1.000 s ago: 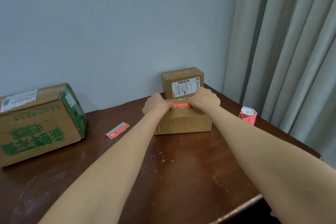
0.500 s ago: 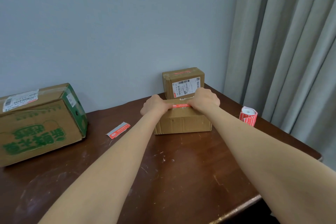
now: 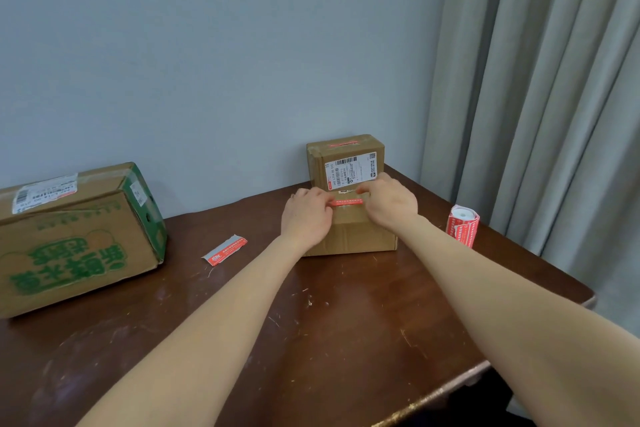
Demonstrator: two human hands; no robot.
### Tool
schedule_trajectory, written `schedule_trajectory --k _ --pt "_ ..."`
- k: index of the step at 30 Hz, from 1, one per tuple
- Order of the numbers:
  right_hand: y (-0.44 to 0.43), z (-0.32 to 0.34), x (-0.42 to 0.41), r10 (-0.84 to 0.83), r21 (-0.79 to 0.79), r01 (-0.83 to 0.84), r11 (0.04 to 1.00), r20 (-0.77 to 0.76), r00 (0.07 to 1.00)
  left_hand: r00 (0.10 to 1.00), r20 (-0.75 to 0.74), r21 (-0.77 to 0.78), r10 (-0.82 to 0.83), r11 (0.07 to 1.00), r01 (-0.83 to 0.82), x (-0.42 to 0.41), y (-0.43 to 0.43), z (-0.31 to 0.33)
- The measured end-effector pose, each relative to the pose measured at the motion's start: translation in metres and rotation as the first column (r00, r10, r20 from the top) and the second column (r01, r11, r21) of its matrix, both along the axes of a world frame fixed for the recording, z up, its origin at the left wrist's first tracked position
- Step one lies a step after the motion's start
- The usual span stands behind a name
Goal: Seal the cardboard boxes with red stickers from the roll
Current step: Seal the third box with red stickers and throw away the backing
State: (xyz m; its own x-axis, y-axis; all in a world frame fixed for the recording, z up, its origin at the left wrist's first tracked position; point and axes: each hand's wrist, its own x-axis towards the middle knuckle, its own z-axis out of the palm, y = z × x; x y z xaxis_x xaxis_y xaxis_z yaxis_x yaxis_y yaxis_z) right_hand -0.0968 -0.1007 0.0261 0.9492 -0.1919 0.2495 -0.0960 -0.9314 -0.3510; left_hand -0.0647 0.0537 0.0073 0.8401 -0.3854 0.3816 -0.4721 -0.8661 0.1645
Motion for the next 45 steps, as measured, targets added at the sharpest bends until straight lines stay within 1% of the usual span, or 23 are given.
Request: schedule_trajectory --k 2,5,9,12,16,21,24,27,29,31,35,38,41,45 --pt "0.003 -0.005 -0.004 0.021 -0.050 -0.023 0.998 -0.041 0.999 1.000 -0.016 0.081 -0.022 0.996 0.023 -0.003 0.000 -0.003" --pt "0.004 -0.009 -0.007 0.001 -0.109 -0.010 0.994 -0.085 0.996 0.998 -0.066 0.146 -0.019 0.989 0.029 -0.004 0.001 -0.005" --pt "0.007 -0.012 -0.008 -0.025 -0.098 0.014 0.995 -0.112 0.993 0.990 -0.139 0.159 -0.001 0.987 0.023 -0.006 0.001 -0.005" --pt "0.005 -0.010 -0.010 -0.020 -0.084 0.012 0.996 -0.089 0.996 0.991 -0.134 0.176 -0.005 0.984 0.028 -0.008 0.003 -0.003" --pt "0.000 -0.008 -0.015 -0.019 -0.087 0.013 0.996 -0.071 0.997 0.995 -0.097 0.144 0.022 0.990 -0.008 -0.008 0.007 -0.002" --pt "0.003 -0.009 -0.014 -0.054 -0.098 0.042 0.994 -0.129 0.990 0.983 -0.170 0.167 0.072 0.985 -0.043 -0.011 0.005 -0.002" --pt "0.002 -0.005 -0.016 -0.007 -0.087 -0.003 0.996 -0.122 0.993 0.978 -0.196 0.175 0.067 0.984 -0.032 -0.012 0.008 0.000" --pt "0.001 -0.004 -0.021 0.027 -0.102 -0.032 0.994 -0.055 0.998 0.992 -0.124 0.156 0.036 0.988 -0.017 -0.014 0.011 -0.002" --pt "0.002 -0.006 -0.023 0.021 -0.119 -0.025 0.993 -0.039 0.999 0.997 -0.073 0.177 0.015 0.984 -0.001 -0.017 0.010 -0.003" --pt "0.004 -0.010 -0.024 0.008 -0.125 -0.015 0.992 -0.055 0.998 0.997 -0.078 0.207 0.011 0.978 0.005 -0.020 0.008 -0.006" --pt "0.004 -0.009 -0.025 -0.002 -0.101 -0.007 0.995 -0.094 0.996 0.993 -0.118 0.210 0.025 0.978 0.001 -0.020 0.006 -0.006" --pt "0.004 -0.006 -0.025 0.010 -0.088 -0.018 0.996 -0.087 0.996 0.995 -0.098 0.235 0.019 0.972 0.005 -0.020 0.009 -0.003" --pt "0.003 -0.007 -0.027 -0.005 -0.098 -0.002 0.995 -0.066 0.998 0.996 -0.087 0.220 0.030 0.975 -0.011 -0.018 0.014 -0.001" --pt "0.003 -0.007 -0.025 -0.010 -0.077 0.004 0.997 -0.085 0.996 0.994 -0.101 0.214 0.047 0.977 -0.024 -0.019 0.012 -0.001"
